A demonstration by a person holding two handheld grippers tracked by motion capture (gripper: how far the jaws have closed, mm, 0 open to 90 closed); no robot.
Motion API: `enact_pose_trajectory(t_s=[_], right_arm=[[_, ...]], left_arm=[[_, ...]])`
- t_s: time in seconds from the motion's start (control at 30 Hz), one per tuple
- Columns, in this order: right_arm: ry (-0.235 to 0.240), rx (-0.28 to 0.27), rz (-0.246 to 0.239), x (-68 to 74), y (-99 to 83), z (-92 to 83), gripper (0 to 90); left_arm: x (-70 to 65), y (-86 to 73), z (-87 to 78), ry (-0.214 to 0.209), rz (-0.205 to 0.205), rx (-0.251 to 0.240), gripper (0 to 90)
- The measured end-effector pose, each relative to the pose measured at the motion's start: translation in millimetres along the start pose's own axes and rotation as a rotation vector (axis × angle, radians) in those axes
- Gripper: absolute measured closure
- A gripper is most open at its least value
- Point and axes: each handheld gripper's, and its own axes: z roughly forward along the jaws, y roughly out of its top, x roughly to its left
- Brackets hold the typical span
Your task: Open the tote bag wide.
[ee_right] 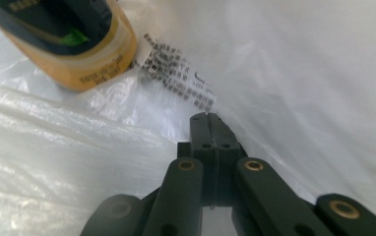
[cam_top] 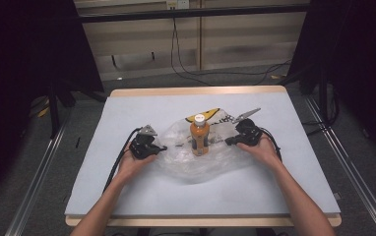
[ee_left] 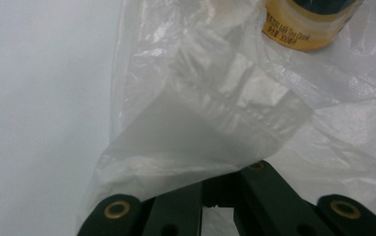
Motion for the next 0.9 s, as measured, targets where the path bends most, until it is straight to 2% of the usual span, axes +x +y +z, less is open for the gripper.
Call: enact_pose_trajectory(t_s=[0.13,0.17,0.23,0.27,0.37,0.47,0.5,0.57,0.6,0.63,0.73,0.8,0.9], right_arm=[[0.003,-0.024,0.020,2.1,7.9,9.5,90.0],[0.000,-0.035,0.013,2.4,9.2,11.8,90.0],[-0.001,-0.039,0.016,4.8,10.8,13.9,90.0],[-0.012,-0.042,0.012,5.9,11.1,14.0,90.0],[0.018,-0.073,0.003,11.1,12.0,8.8,90.0],[0.024,-0.113,0.001,14.9,12.6,1.2,90.0],[0.032,-0.126,0.004,16.0,12.6,-2.1,90.0],[0.019,-0.145,-0.002,19.4,13.1,-8.3,90.0],[0.008,-0.145,-0.005,20.7,13.4,-11.5,90.0],[0.003,-0.151,-0.006,21.8,13.4,-14.6,90.0],[0.015,-0.179,0.000,24.1,11.0,-23.6,90.0],[0.006,-0.196,-0.004,25.9,8.7,-29.1,90.0],[-0.002,-0.222,-0.004,29.2,5.0,-37.5,90.0]], left_arm=[[-4.8,9.3,11.2,0.006,-0.005,-0.013,90.0],[-5.8,10.6,13.2,0.012,0.008,-0.022,90.0],[-8.0,11.1,14.7,-0.002,0.006,-0.034,90.0],[-9.6,11.6,12.6,-0.015,0.011,-0.045,90.0],[-13.1,13.5,2.7,-0.027,-0.002,-0.100,90.0],[-15.1,12.2,-6.4,-0.052,-0.006,-0.139,90.0],[-16.8,11.7,-10.0,-0.048,-0.001,-0.145,90.0],[-21.3,11.3,-16.4,-0.059,0.004,-0.171,90.0],[-24.0,11.6,-20.2,-0.050,0.015,-0.174,90.0],[-26.8,11.4,-23.2,-0.069,0.007,-0.193,90.0],[-35.2,11.3,-32.9,-0.072,0.025,-0.218,90.0],[-39.5,10.6,-39.4,-0.070,0.048,-0.237,90.0],[-45.9,8.6,-49.8,-0.073,0.061,-0.274,90.0]])
